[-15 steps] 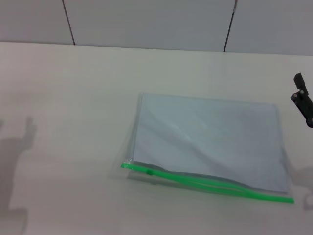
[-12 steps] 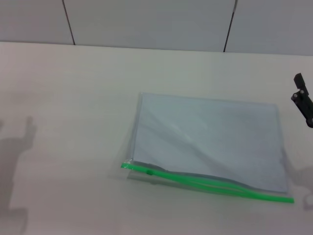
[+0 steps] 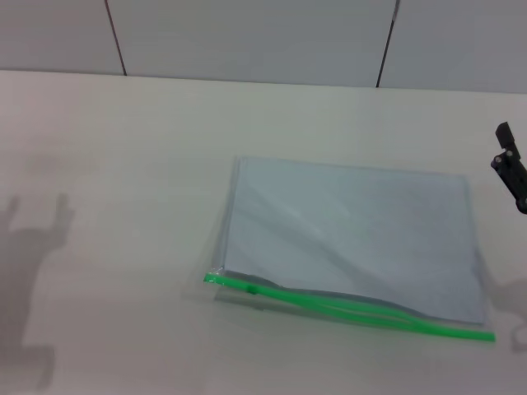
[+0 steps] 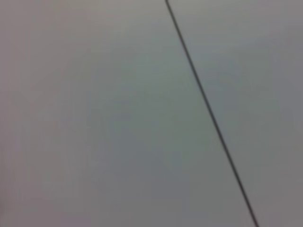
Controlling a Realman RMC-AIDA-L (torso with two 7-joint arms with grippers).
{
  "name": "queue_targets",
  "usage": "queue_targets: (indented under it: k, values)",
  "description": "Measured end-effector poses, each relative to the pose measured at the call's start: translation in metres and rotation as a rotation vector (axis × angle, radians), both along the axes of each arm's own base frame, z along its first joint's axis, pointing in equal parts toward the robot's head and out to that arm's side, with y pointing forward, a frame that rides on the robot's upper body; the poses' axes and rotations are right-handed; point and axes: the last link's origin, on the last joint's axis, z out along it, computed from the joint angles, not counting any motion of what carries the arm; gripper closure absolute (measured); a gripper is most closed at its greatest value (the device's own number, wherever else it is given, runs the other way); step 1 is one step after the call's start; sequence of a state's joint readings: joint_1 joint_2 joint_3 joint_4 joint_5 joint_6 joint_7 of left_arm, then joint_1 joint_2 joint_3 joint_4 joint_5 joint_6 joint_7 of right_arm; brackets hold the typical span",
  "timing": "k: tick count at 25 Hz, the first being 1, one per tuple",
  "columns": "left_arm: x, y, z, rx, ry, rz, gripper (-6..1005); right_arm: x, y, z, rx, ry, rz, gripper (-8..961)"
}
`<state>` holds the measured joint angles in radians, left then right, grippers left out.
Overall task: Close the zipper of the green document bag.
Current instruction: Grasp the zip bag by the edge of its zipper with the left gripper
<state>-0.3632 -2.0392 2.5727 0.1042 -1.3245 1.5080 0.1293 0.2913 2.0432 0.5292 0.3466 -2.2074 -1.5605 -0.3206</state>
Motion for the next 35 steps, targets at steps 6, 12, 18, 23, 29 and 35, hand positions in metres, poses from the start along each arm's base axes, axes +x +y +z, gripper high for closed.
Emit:
queue_targets:
  k: [6, 12, 18, 23, 29, 35]
  values:
    - [0.009, 0.001, -0.012, -0.074, 0.058, -0.048, 235, 0.000, 0.001, 0.001, -0.005, 0.007, 0.001, 76]
    - [0.021, 0.001, -0.037, -0.199, 0.200, -0.108, 234, 0.001, 0.001, 0.001, -0.009, 0.007, 0.000, 75]
    - [0.026, -0.006, -0.061, -0.334, 0.306, -0.160, 235, 0.001, 0.004, 0.001, -0.013, 0.001, -0.002, 75]
    - [0.020, -0.017, -0.082, -0.459, 0.414, -0.160, 236, 0.002, 0.005, 0.000, -0.018, -0.001, -0.006, 75]
    - [0.018, -0.025, -0.104, -0.562, 0.495, -0.159, 237, 0.002, 0.005, 0.000, -0.018, -0.001, -0.006, 75]
    - [0.023, -0.029, -0.119, -0.638, 0.577, -0.212, 238, 0.002, 0.005, 0.000, -0.019, -0.002, -0.007, 75]
